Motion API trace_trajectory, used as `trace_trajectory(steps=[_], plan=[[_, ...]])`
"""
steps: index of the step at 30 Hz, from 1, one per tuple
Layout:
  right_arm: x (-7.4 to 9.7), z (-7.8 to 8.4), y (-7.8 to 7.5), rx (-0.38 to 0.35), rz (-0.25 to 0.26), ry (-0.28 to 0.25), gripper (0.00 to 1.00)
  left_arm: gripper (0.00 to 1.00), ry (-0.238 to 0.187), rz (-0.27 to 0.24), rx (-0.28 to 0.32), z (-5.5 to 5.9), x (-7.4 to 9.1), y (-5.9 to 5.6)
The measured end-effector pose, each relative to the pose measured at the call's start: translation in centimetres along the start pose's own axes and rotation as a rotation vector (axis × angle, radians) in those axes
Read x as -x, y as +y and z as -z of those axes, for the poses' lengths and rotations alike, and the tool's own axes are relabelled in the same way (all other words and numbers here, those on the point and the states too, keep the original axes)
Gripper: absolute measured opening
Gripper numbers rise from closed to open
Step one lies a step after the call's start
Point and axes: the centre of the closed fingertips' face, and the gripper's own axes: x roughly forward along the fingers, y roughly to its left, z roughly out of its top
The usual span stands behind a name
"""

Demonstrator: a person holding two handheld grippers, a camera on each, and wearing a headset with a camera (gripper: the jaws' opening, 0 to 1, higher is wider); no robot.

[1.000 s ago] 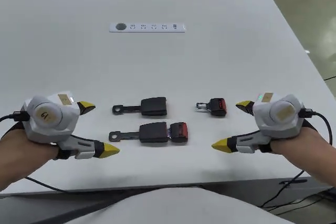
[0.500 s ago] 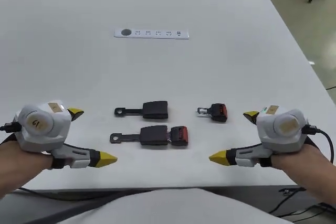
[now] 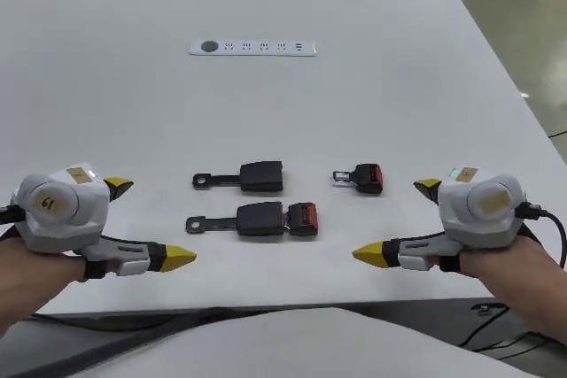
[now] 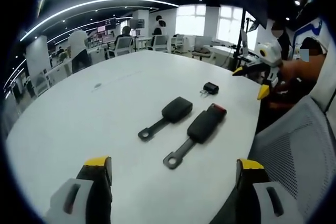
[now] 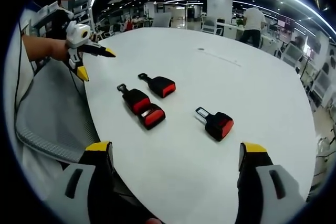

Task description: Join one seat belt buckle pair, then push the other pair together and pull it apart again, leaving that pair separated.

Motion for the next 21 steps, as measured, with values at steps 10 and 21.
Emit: trace_trajectory(steps=[10, 21], plan=[[-0.08, -0.25, 0.00, -0.029, 0.008, -0.022, 0.99, 1.00, -0.013, 0.005, 0.008, -0.32, -0.36, -0.16], [-0.35, 0.00, -0.44, -0.036, 0.009, -0.018, 0.99, 1.00, -0.015, 0.009, 0.016, -0.17, -0.41, -0.53]])
